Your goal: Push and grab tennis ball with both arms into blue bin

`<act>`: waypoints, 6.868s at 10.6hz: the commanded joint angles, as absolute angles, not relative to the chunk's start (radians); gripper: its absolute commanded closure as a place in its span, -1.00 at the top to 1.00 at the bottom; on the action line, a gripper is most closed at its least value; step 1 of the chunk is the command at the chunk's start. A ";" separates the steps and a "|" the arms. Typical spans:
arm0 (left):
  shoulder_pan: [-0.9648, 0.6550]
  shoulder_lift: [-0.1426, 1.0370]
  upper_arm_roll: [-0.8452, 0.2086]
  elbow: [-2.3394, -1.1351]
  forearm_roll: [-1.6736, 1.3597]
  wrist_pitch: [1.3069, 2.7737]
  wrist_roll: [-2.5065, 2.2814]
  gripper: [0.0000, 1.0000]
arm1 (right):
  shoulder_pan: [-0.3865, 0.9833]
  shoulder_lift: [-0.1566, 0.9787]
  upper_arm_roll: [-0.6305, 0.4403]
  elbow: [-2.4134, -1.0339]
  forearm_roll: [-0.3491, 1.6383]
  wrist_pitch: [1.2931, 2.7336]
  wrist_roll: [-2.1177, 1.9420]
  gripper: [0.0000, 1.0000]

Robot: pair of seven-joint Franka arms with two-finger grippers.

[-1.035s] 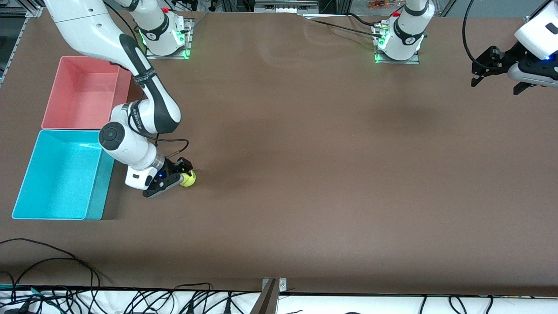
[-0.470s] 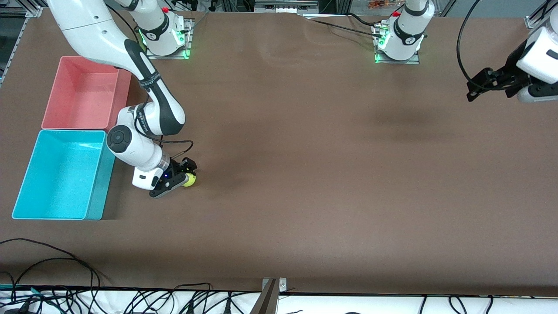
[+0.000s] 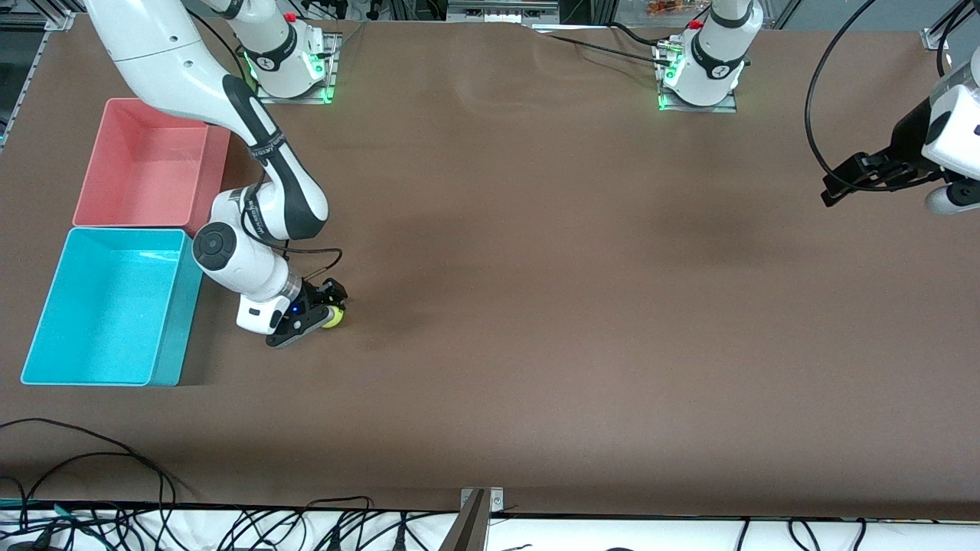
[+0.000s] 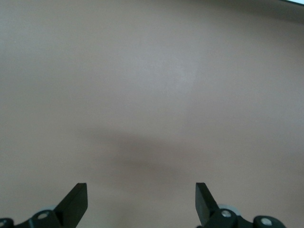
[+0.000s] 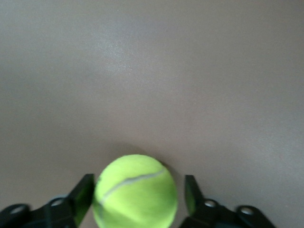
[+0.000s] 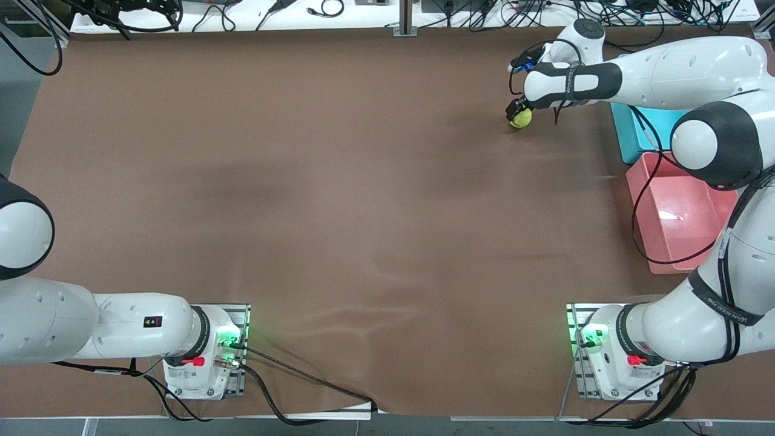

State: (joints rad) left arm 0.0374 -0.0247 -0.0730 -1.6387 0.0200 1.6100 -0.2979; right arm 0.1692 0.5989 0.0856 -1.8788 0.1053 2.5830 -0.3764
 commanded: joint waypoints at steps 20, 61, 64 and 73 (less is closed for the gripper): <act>-0.044 0.002 -0.026 -1.588 0.011 1.568 -0.241 1.00 | 0.030 0.256 -0.313 -2.005 0.158 2.267 -1.116 -0.09; -0.037 0.002 -0.025 -1.586 0.003 1.555 -0.236 1.00 | 0.066 0.160 -0.187 -1.617 0.166 1.822 -0.545 1.00; -0.034 0.002 -0.023 -1.586 0.003 1.555 -0.233 1.00 | 0.064 0.098 -0.114 -1.626 0.077 1.795 -0.228 1.00; -0.037 0.002 -0.025 -1.586 0.003 1.555 -0.241 1.00 | 0.006 0.003 -0.051 -1.621 0.012 1.677 -0.041 1.00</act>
